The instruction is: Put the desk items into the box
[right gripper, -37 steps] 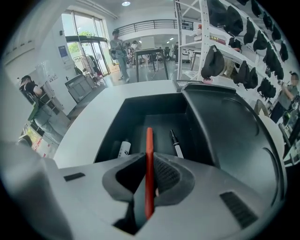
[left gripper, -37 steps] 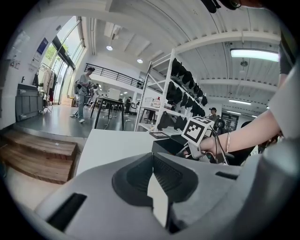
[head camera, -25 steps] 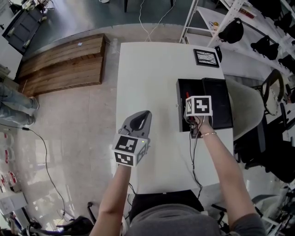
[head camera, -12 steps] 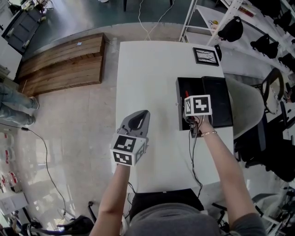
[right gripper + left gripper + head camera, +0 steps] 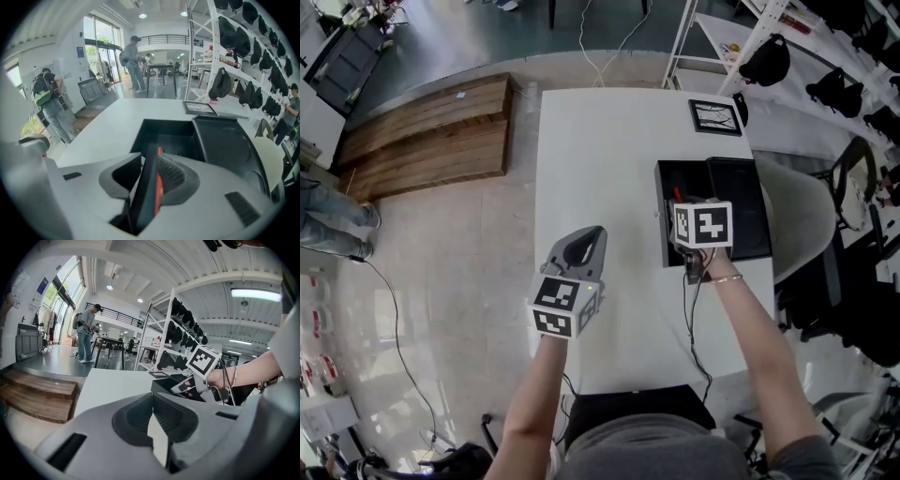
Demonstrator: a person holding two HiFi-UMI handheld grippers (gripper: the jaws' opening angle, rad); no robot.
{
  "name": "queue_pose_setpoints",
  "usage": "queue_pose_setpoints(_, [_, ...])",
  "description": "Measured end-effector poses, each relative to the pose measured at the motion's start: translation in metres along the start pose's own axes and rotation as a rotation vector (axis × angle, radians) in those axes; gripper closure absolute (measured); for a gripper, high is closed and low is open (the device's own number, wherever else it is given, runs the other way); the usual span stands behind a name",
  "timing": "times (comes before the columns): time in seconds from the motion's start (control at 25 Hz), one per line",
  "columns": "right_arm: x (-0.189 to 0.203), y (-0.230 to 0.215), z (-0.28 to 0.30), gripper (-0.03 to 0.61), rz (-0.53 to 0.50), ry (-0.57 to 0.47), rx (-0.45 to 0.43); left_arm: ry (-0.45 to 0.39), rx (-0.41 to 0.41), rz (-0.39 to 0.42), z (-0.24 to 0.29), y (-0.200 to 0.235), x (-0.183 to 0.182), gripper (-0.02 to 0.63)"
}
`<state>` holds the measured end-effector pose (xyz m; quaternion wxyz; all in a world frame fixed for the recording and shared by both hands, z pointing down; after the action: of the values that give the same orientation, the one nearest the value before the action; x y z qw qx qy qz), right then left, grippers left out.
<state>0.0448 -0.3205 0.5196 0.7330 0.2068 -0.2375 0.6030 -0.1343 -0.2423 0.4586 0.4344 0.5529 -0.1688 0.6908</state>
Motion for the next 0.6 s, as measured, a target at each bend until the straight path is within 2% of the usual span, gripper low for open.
queue_pose_setpoints(0.2, [-0.014,0.009,-0.027,0.477,0.0,-0.104,-0.044,-0.005,-0.002,0.006,0.0,-0.002,-0.003,0.607])
queue_pose_setpoints(0.36, [-0.019,0.011,-0.052,0.497,0.042,-0.177,-0.094,-0.009,-0.007,0.012,0.001,-0.004,-0.006,0.607])
queue_pose_setpoints(0.6, [-0.022,0.007,-0.092,0.526,0.091,-0.272,-0.122,-0.005,-0.013,0.032,-0.001,-0.013,-0.009,0.607])
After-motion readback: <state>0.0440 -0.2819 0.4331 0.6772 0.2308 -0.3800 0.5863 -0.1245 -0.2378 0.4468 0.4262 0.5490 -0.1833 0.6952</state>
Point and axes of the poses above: the fingertips, and each gripper's own axes: z forward along the fingers, y to its left, x out of its underside, the point moved 1 cm from there along -z, backward along the fingers, and after that the axes turned 3 degrees about x, right-handed, at the moved point
